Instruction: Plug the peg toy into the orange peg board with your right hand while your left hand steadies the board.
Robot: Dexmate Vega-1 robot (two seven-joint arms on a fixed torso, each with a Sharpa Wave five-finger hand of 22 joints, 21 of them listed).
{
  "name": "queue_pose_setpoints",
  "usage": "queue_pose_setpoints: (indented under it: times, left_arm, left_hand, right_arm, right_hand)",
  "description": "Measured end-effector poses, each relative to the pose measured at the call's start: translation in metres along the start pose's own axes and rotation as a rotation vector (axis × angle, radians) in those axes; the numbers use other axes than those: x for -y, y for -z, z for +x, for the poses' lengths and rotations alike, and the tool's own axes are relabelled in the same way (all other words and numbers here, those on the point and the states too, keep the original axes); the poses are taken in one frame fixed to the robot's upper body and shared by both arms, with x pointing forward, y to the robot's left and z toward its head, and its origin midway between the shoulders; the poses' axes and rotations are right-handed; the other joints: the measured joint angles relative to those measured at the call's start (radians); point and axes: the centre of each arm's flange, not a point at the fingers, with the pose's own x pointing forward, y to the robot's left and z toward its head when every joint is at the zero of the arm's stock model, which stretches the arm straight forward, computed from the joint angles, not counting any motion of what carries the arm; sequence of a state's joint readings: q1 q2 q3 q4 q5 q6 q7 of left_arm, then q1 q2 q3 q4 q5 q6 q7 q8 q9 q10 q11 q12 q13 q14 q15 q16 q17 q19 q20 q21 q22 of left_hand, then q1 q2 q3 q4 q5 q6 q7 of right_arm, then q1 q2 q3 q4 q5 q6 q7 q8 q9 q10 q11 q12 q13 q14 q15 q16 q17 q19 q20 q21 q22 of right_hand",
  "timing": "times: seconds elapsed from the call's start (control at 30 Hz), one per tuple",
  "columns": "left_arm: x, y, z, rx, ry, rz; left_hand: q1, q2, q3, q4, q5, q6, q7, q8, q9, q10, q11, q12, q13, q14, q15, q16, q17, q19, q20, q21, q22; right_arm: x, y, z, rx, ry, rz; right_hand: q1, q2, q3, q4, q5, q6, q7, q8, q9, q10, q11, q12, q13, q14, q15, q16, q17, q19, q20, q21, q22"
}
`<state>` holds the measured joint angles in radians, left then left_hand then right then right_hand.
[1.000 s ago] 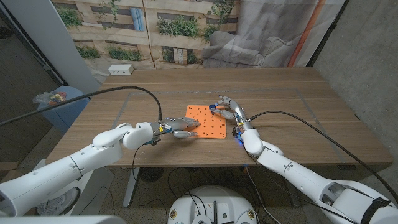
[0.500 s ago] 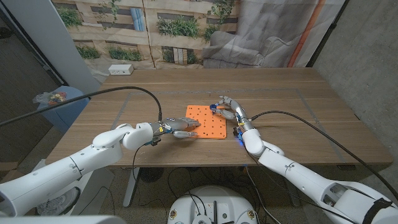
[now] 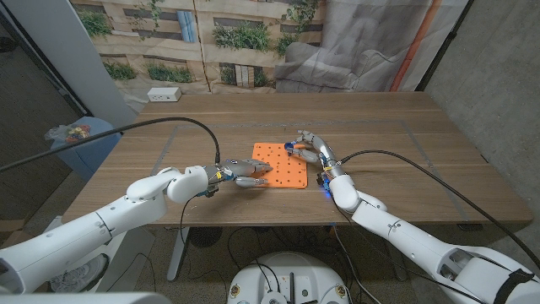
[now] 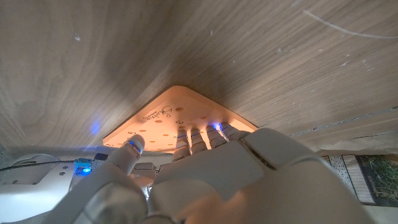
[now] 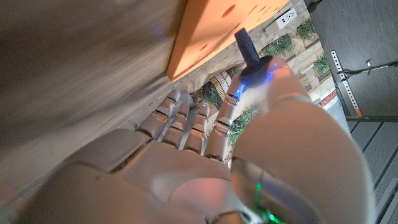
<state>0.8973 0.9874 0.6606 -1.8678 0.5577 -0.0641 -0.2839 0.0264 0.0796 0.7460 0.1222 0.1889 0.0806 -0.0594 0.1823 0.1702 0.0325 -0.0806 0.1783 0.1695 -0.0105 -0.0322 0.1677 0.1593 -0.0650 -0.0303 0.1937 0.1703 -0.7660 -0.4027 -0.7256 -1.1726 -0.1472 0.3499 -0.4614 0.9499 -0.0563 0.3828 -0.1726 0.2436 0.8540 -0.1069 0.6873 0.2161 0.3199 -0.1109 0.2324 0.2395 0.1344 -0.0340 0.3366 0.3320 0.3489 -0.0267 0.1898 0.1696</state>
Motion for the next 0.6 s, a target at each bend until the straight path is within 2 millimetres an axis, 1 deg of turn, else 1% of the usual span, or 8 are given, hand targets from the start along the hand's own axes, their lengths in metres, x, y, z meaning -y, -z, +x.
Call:
queue_pose_setpoints:
  times: [0.13, 0.6]
  left_arm:
    - [-0.0002, 0.0003, 0.0006, 0.0, 0.0, 0.0]
    - [0.0005, -0.0001, 0.0018, 0.001, -0.001, -0.003]
  left_hand:
    - [0.0, 0.0, 0.0, 0.0, 0.0, 0.0, 0.0, 0.0, 0.0, 0.0, 0.0, 0.0, 0.001, 0.0, 0.0, 0.0, 0.0, 0.005, -0.005, 0.0, 0.0]
    - [0.0, 0.0, 0.003, 0.003, 0.001, 0.0, 0.0, -0.001, 0.0, 0.0, 0.0, -0.001, 0.001, 0.0, 0.0, 0.0, 0.0, 0.005, -0.005, -0.003, -0.001]
  right_arm:
    - [-0.0007, -0.0002, 0.0, 0.001, -0.004, -0.001]
    - [-0.0022, 0.0008, 0.0024, -0.006, -0.006, 0.0]
  right_hand:
    - [0.0, 0.0, 0.0, 0.0, -0.001, 0.0, 0.0, 0.0, 0.0, 0.0, 0.0, -0.001, 0.0, 0.0, 0.0, 0.0, 0.005, 0.0, 0.0, 0.0, 0.0]
    - [0.0, 0.0, 0.0, 0.0, 0.004, 0.0, 0.0, 0.0, 0.0, 0.0, 0.0, -0.001, 0.0, 0.0, 0.0, 0.004, 0.005, 0.004, -0.004, 0.0, 0.0]
